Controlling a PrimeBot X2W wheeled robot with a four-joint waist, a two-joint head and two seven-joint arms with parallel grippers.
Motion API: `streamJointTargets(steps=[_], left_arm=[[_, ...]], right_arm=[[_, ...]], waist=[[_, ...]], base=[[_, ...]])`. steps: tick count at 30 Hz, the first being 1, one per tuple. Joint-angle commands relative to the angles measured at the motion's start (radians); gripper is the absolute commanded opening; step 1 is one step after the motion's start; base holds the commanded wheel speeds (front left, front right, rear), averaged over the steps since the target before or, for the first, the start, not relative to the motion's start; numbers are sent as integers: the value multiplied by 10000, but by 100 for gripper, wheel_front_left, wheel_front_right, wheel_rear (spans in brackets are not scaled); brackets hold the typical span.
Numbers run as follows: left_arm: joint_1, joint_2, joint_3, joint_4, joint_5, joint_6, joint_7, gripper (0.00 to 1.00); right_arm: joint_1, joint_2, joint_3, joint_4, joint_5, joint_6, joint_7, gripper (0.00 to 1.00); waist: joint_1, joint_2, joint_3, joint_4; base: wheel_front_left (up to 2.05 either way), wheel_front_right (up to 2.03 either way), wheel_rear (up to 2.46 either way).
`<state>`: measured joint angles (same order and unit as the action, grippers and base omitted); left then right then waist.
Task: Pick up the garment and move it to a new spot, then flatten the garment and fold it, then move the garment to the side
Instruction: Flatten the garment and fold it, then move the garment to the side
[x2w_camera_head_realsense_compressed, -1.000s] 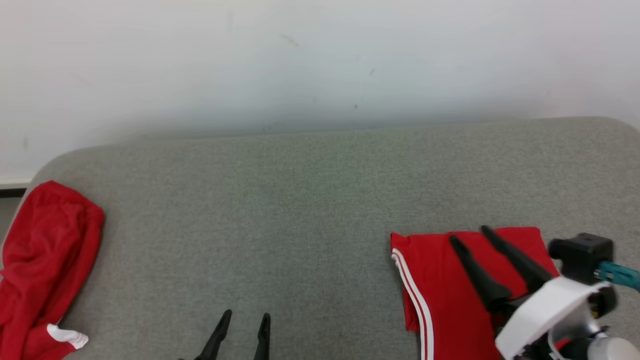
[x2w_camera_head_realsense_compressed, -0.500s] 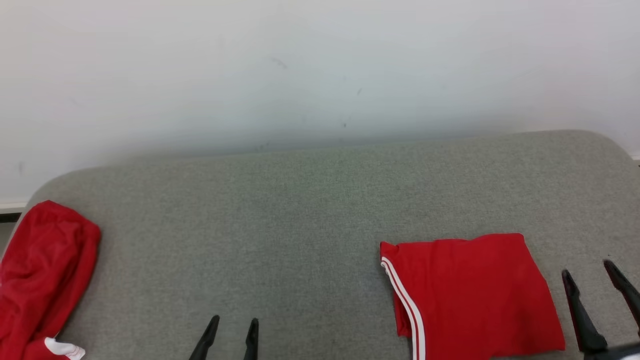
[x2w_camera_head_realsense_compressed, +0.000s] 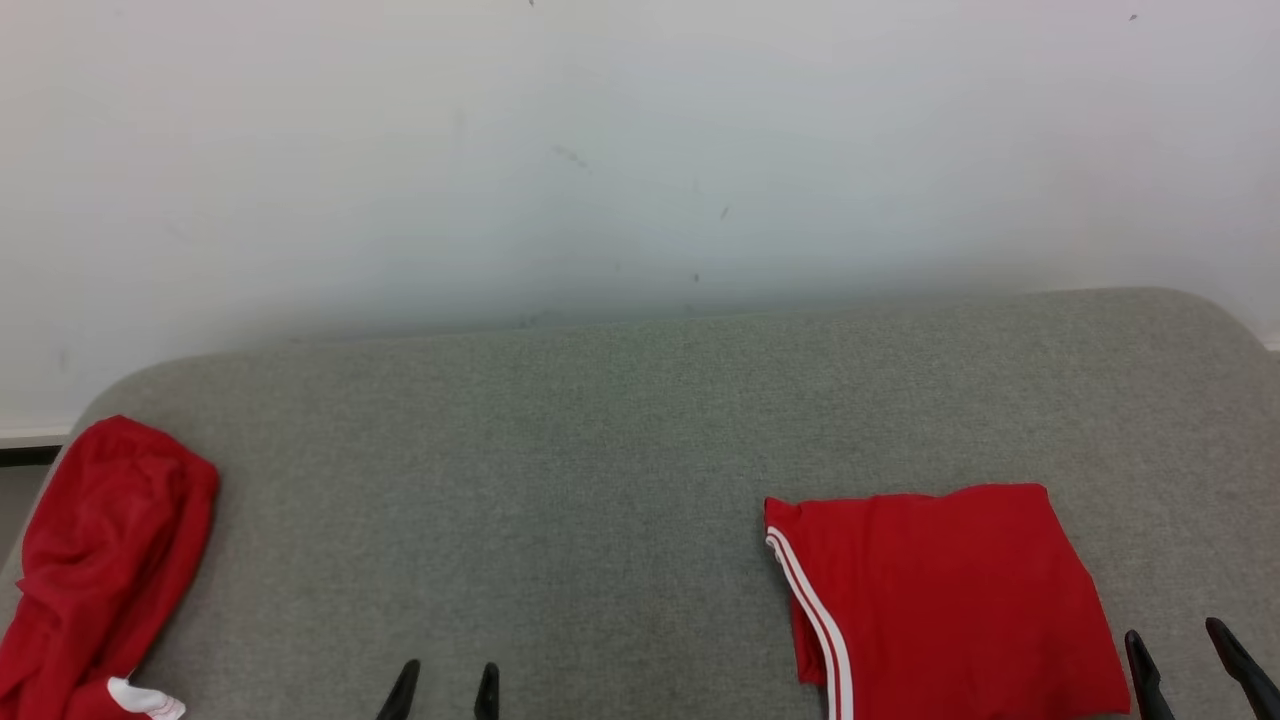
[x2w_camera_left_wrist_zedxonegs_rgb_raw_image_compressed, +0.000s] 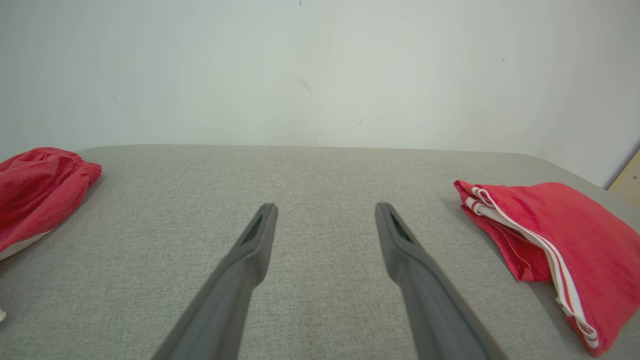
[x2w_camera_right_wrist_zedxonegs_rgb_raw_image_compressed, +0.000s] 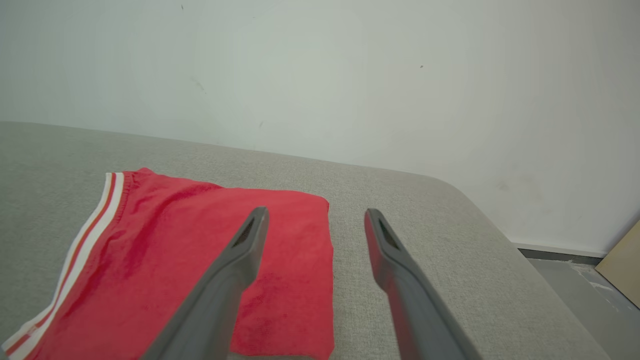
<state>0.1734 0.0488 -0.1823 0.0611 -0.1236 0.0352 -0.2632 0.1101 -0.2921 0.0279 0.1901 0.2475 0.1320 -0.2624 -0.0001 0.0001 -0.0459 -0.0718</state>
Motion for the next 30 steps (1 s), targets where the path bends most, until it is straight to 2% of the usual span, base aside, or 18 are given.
streamJointTargets(steps=[1, 17, 21, 24, 29, 30], left_arm=[[157, 34, 30, 0, -3, 15, -18, 100], [160, 33, 37, -82, -204, 132, -19, 100], [-2, 34, -3, -171, -177, 175, -18, 100], [-130, 34, -45, -211, -157, 157, -18, 100], [-549, 33, -99, -251, 5, 91, -18, 100], [-549, 33, -99, -251, 5, 91, -18, 100]], right_arm=[[160, 3, -40, 37, 116, -26, -25, 100], [-211, 14, -74, 61, 219, -26, -28, 100], [-589, -170, -160, 219, 829, -26, -27, 100], [-1101, -507, 47, 669, 1704, -26, 42, 100], [-2272, -1585, 865, 1054, 3487, -25, 1578, 100], [-2272, -1585, 865, 1054, 3487, -25, 1578, 100]], waist=[[1, -1, -27, 47], [1, -1, 77, 131], [1, -1, 316, 95], [1, -1, 544, 97], [1, -1, 1346, 192], [1, -1, 1346, 192]], base=[[0, 0, 0], [0, 0, 0], [0, 0, 0], [0, 0, 0], [0, 0, 0], [0, 0, 0]])
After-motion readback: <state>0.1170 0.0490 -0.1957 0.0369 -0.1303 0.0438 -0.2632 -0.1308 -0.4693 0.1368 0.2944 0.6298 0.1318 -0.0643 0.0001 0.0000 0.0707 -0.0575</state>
